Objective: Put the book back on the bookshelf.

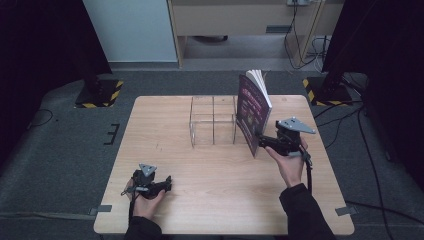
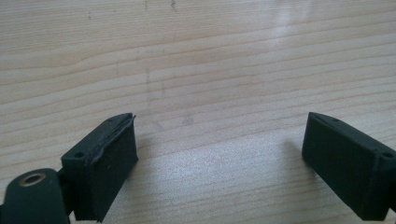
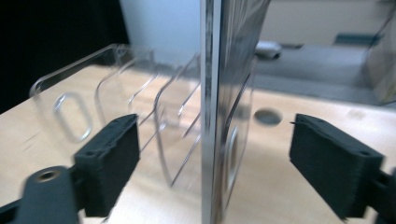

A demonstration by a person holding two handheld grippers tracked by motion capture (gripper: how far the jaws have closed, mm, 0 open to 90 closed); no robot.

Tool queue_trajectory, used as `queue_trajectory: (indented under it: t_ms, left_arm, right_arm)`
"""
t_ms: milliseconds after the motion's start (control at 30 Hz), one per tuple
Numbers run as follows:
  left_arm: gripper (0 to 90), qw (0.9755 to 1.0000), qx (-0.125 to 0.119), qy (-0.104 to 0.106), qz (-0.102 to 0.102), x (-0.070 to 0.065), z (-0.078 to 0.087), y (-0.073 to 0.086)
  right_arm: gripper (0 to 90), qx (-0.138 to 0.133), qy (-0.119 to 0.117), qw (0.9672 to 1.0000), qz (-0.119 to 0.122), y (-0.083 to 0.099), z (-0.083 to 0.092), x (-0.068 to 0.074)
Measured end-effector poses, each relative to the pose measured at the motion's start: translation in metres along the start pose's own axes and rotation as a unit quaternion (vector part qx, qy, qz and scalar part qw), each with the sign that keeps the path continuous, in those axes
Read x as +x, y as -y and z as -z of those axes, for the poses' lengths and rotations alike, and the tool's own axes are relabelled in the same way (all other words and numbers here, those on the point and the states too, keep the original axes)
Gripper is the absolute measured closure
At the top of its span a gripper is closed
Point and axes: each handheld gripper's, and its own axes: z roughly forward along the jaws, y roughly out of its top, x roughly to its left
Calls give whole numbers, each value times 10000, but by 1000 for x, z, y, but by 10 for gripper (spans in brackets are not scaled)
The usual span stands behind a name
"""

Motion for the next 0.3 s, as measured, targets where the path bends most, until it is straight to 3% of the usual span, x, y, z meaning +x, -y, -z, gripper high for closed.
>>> queue_trajectory:
  t_ms: [100,300]
  left_arm:
    - [92,10000,0,0,0,0,0,0]
    - [92,10000,0,-2,-1,0,0,0]
  right_arm:
    - [135,122,-97,9998,145,14,10,-3]
    - [130,266,-94,9994,177,42,25,-15]
